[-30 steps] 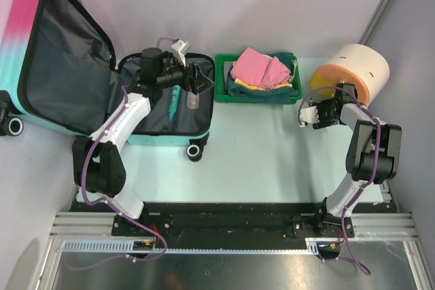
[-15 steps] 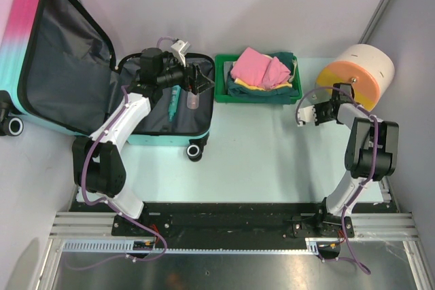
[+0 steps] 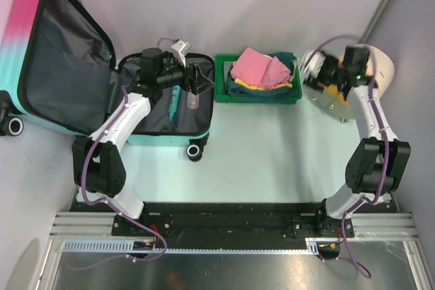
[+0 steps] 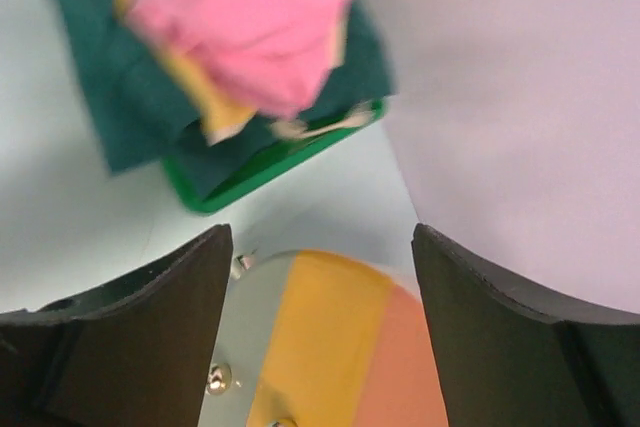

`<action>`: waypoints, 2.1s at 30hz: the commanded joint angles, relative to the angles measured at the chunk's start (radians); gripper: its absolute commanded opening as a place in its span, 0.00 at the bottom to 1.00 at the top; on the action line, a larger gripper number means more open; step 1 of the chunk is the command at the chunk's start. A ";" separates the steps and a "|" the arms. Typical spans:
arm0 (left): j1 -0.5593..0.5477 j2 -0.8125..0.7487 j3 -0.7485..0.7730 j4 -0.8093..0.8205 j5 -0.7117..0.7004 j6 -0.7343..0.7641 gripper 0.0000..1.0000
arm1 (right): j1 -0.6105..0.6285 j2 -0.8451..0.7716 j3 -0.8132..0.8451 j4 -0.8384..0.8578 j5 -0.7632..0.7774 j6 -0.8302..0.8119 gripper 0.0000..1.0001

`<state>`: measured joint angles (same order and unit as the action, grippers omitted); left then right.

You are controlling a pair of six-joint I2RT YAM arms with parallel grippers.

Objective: Open, take out, and arrange the luggage

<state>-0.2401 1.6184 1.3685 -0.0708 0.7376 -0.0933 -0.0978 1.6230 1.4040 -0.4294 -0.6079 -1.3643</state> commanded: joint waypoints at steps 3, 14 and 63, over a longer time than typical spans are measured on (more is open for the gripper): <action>-0.016 0.000 0.026 0.011 0.031 0.043 0.88 | -0.183 0.043 0.358 0.078 -0.044 1.003 0.73; -0.022 0.024 0.035 0.011 0.045 0.018 0.87 | -0.483 0.268 0.725 -0.302 -0.165 1.116 0.91; -0.013 0.038 0.014 0.011 0.029 0.027 0.87 | -0.313 0.132 0.486 -0.379 -0.194 1.325 0.81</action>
<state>-0.2550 1.6558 1.3697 -0.0723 0.7444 -0.0959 -0.4473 1.7798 1.8027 -0.6861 -0.7929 0.1101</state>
